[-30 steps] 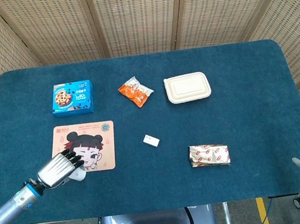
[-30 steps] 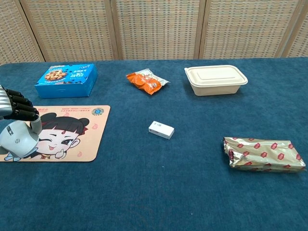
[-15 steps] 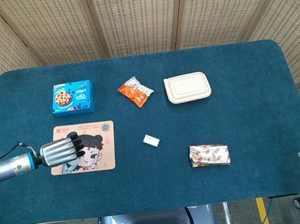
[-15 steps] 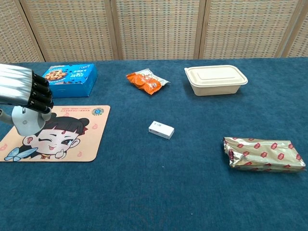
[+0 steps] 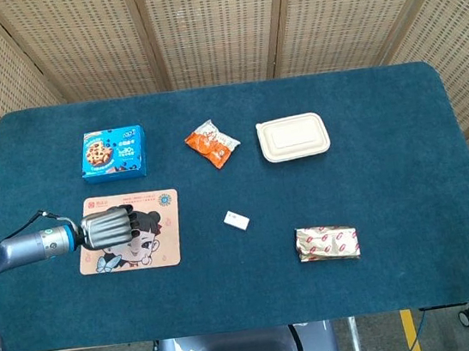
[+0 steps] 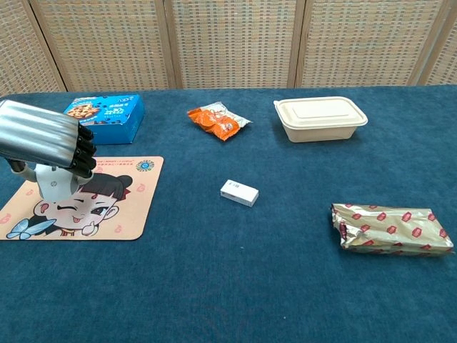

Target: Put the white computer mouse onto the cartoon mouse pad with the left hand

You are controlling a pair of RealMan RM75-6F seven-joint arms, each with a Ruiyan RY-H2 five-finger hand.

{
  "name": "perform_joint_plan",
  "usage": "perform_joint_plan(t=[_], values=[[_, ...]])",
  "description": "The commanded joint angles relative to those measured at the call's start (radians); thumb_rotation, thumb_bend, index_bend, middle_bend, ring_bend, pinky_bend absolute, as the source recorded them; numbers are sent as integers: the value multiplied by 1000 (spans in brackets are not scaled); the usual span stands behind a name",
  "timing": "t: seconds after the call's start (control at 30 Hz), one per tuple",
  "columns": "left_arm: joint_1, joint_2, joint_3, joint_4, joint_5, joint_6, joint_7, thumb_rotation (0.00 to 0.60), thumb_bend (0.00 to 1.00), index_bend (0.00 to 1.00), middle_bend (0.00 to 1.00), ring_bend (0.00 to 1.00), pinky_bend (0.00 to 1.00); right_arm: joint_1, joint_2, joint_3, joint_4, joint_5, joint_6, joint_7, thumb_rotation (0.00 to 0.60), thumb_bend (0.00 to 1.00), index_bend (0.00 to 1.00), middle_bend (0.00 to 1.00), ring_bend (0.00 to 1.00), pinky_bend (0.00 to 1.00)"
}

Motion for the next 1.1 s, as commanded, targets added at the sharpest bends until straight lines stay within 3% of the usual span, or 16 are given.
perform_joint_plan(t=[0.03,0.27,0.4,0.63,0.73,0.93,1.1], values=[[-6,-15,10,-2,-7,-17,1,600,107,528,431,387,416,1,-1,0,1,1,-1,-2,600,0,0,0,0,0],[-12,-44,30,0,-19,-27,4,600,52,494,400,362,416,5,-5,1,8,15,-13,-8,600,0,0,0,0,0],[-18,-47,45,2,-22,-33,7,600,71,465,373,335,401,7,-5,2,8,19,-16,-10,600,0,0,0,0,0],[-27,-58,68,2,-24,-51,26,600,55,246,88,143,281,6,-4,2,6,20,-14,-10,600,0,0,0,0,0],[-30,-61,75,2,-27,-61,34,600,57,169,9,86,248,4,-2,3,4,18,-11,-7,600,0,0,0,0,0],[-28,-43,78,2,-44,-51,47,600,60,75,0,37,225,2,2,2,1,16,-9,-1,600,0,0,0,0,0],[-6,45,31,-8,-108,55,29,600,60,33,0,21,222,2,3,-4,-8,6,-12,2,600,0,0,0,0,0]])
